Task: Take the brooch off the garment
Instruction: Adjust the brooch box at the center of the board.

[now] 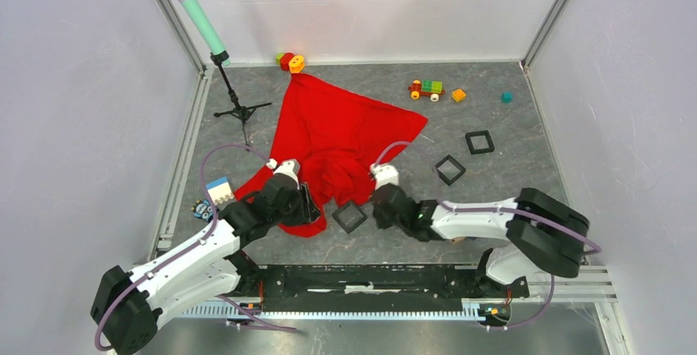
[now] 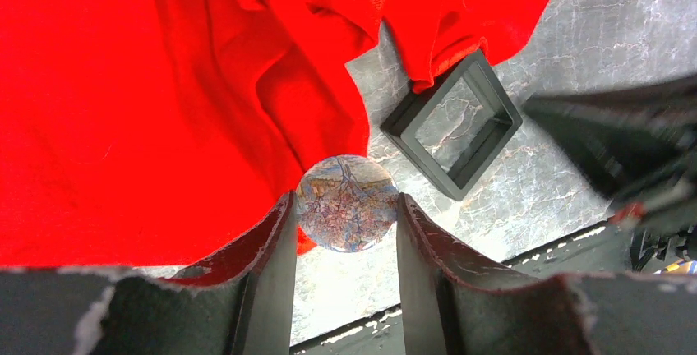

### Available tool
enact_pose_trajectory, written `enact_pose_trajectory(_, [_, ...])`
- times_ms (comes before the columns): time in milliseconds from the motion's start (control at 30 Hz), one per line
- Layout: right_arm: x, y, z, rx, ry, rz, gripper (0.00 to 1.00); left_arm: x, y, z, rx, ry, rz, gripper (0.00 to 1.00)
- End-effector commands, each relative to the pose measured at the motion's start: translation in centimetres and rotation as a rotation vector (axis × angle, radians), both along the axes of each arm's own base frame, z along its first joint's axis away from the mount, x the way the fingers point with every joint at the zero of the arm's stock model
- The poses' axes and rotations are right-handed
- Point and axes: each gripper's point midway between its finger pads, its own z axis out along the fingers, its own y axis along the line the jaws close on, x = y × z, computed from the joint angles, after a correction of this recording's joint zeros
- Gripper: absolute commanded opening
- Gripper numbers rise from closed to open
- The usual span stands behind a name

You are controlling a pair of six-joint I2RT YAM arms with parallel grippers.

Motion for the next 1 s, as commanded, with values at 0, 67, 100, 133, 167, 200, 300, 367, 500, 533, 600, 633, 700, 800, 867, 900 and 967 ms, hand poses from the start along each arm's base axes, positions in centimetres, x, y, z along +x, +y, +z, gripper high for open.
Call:
enact_pose_trajectory(0, [4.0, -5.9, 1.1, -0.069, -0.082, -0.123, 0.15, 1.2, -0.8, 1.3, -0.034, -0.055, -0.009, 0.25])
enact_pose_trajectory(67, [4.6, -6.6, 1.9, -0.05, -0.094, -0.133, 0.23, 1.3, -0.7, 1.2, -0.029, -0.059, -0.011, 0.25])
enact_pose_trajectory(100, [4.7, -6.5, 2.4, -0.038, -0.098, -0.129, 0.33, 1.4, -0.8, 1.3, -0.031, -0.064, -0.016, 0.25])
enact_pose_trajectory(133, [4.4, -6.1, 2.7, -0.013, -0.09, -0.112, 0.45, 1.5, -1.0, 1.2, -0.03, -0.067, -0.023, 0.25])
enact_pose_trajectory(167, [4.0, -5.5, 3.0, 0.02, -0.078, -0.092, 0.58, 1.7, -1.3, 1.3, -0.04, -0.076, -0.035, 0.25])
enact_pose_trajectory(200, [3.6, -4.9, 3.3, 0.059, -0.06, -0.077, 0.75, 2.0, -1.6, 1.3, -0.045, -0.083, -0.043, 0.25])
enact_pose_trajectory(300, [3.1, -4.2, 3.7, 0.112, -0.014, -0.127, 0.96, 2.7, -2.8, 1.0, -0.055, -0.077, -0.082, 0.23])
enact_pose_trajectory(367, [3.0, -4.6, 3.8, 0.089, 0.015, -0.209, 0.98, 3.1, -3.9, 0.9, -0.066, -0.07, -0.126, 0.22])
enact_pose_trajectory(500, [2.4, -3.8, 4.7, 0.121, -0.005, -0.238, 0.97, 3.7, -5.6, 0.7, -0.063, -0.041, -0.192, 0.2])
enact_pose_trajectory(533, [2.2, -3.8, 4.6, 0.132, 0.001, -0.245, 0.96, 3.7, -5.7, 0.5, -0.058, -0.026, -0.201, 0.2])
enact_pose_trajectory(600, [2.1, -4.1, 4.4, 0.146, 0.004, -0.257, 0.95, 3.4, -6.3, -0.2, -0.055, 0.02, -0.228, 0.18])
enact_pose_trajectory(633, [2.1, -4.3, 4.3, 0.147, 0.0, -0.262, 0.95, 3.3, -6.8, -0.5, -0.07, 0.036, -0.241, 0.17])
enact_pose_trajectory(700, [2.0, -4.6, 4.2, 0.155, -0.007, -0.268, 0.94, 2.7, -8.0, -0.8, -0.133, 0.07, -0.274, 0.14])
enact_pose_trajectory(800, [1.9, -5.1, 4.3, 0.165, -0.008, -0.274, 0.94, 1.5, -10.8, -0.4, -0.303, 0.118, -0.325, 0.13])
enact_pose_trajectory(867, [1.8, -5.4, 4.3, 0.181, 0.0, -0.283, 0.95, 0.5, -12.7, -0.2, -0.407, 0.153, -0.355, 0.13])
enact_pose_trajectory(900, [1.8, -5.8, 4.2, 0.186, 0.004, -0.295, 0.95, 0.1, -13.6, -0.3, -0.438, 0.162, -0.369, 0.12])
enact_pose_trajectory(967, [1.9, -6.5, 4.3, 0.202, -0.002, -0.317, 0.95, -0.5, -15.1, -0.1, -0.484, 0.167, -0.382, 0.11])
